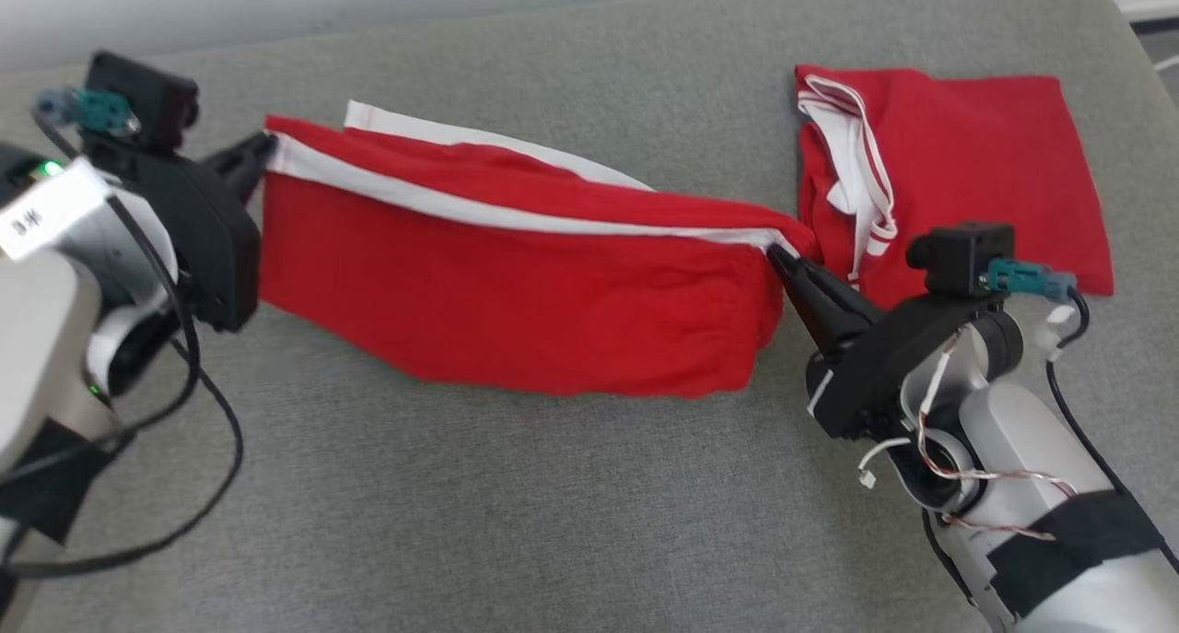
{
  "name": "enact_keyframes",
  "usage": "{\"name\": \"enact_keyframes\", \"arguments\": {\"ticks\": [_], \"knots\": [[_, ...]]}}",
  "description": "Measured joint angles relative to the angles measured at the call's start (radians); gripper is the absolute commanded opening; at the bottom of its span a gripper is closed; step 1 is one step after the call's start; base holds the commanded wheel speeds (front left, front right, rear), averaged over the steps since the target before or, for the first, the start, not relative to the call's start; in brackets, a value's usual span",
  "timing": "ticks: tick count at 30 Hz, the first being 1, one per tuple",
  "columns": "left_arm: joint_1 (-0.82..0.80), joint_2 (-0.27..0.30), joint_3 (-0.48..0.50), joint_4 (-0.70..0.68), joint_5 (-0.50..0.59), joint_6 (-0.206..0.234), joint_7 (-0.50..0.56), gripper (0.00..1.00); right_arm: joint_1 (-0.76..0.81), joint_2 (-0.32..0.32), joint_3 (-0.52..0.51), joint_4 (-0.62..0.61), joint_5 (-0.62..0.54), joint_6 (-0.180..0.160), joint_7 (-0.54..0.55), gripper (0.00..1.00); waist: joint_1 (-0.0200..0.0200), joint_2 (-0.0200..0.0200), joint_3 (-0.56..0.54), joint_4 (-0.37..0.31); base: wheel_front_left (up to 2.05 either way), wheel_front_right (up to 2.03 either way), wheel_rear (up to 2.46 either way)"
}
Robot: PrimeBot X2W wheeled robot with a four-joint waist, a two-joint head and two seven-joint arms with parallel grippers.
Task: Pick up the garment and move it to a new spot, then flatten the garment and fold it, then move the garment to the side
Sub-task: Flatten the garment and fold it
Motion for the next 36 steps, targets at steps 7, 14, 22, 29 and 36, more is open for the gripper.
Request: {"name": "enact_keyframes", "arguments": {"ticks": [7,14,22,29,36], "knots": [[-0.139,0.029,-0.087,0.064,-0.016,0.0,0.012,0.0,-0.088,0.055,0.009,0.074,0.0,0.0,-0.026,0.0,-0.0001,0.0,0.06,-0.04,0.0,0.0,0.0],[-0.232,0.026,-0.191,0.133,-0.03,-0.005,0.011,0.0,-0.154,0.083,0.025,0.138,-0.006,0.0,-0.057,0.0,-0.0001,0.0,0.115,-0.066,0.0,0.0,0.0],[-0.309,0.03,-0.273,0.218,-0.063,-0.007,-0.056,0.0,-0.202,0.095,0.052,0.201,-0.021,0.003,-0.094,0.0,-0.0001,0.0,0.166,-0.079,0.0,0.0,0.0],[-0.309,0.0,-0.326,0.295,-0.093,-0.007,-0.135,1.0,-0.218,0.096,0.056,0.254,-0.021,0.007,-0.132,1.0,-0.0002,-0.0001,0.162,-0.064,0.0,0.0,0.0],[-0.306,-0.014,-0.353,0.349,-0.139,-0.007,-0.213,1.0,-0.218,0.096,0.067,0.28,-0.013,0.014,-0.165,1.0,-0.0003,-0.0001,0.131,-0.048,0.0,0.0,0.0]]}}
